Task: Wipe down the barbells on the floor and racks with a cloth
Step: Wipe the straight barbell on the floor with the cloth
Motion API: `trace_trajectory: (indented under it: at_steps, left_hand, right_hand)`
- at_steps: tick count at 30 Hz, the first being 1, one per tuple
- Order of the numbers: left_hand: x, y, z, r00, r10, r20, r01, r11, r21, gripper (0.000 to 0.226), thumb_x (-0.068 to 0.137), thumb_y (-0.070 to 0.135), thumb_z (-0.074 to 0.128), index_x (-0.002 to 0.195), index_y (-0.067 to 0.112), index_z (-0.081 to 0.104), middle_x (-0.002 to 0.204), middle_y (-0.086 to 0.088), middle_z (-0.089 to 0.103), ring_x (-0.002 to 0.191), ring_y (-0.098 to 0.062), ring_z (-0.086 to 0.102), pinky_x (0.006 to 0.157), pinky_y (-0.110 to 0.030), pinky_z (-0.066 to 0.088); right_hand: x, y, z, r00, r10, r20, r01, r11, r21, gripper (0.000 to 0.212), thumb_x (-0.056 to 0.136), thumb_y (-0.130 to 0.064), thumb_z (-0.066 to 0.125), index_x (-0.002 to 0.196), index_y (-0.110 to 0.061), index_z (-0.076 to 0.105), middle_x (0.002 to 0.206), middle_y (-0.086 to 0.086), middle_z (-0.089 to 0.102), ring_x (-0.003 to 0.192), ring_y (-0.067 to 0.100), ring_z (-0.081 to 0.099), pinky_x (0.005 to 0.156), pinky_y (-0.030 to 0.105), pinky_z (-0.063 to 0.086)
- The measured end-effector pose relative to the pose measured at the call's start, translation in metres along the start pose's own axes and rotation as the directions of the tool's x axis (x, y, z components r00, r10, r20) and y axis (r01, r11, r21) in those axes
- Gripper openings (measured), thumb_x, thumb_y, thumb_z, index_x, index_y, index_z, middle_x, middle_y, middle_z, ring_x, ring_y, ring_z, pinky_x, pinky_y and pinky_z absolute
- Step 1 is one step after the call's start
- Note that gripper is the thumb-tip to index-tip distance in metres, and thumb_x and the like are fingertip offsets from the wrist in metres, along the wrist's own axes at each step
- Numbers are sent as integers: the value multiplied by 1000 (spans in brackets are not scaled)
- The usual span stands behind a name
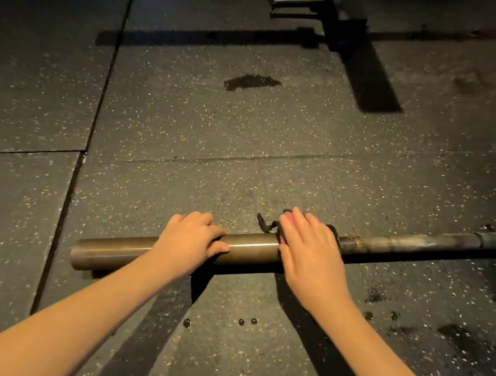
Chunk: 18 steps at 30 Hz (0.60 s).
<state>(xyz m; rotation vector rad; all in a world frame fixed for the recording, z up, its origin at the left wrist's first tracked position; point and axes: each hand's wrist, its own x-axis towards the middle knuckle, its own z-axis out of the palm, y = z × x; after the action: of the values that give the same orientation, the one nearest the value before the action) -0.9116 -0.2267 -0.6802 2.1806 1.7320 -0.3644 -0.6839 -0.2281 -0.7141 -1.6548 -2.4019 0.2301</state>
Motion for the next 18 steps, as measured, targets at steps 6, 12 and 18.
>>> trace_trajectory:
  at_steps: [6,12,18]
  left_hand:
    - [0,0,1,1000,-23,0,23,1000,13,44,98,53,34,135,34,49,123,4,50,119,-17,44,89,-33,35]
    - [-5,1,6,998,-54,-16,52,997,-62,46,96,53,39,137,35,48,125,6,50,119,-17,44,88,-32,34]
    - [-6,7,6,995,-101,5,101,989,-107,43,99,49,36,140,36,43,134,11,48,126,-15,39,95,-33,32]
  right_hand:
    - [-13,-23,12,980,-197,-9,197,979,52,51,85,-15,52,136,-6,48,141,13,47,131,33,41,111,43,33]
    - [-25,-1,16,988,-89,-122,82,995,-61,53,83,-5,52,135,-3,49,139,16,48,130,37,41,111,45,27]
    - [-27,4,1,971,-220,-90,227,971,80,61,62,10,69,121,-5,61,124,11,60,114,29,49,93,46,49]
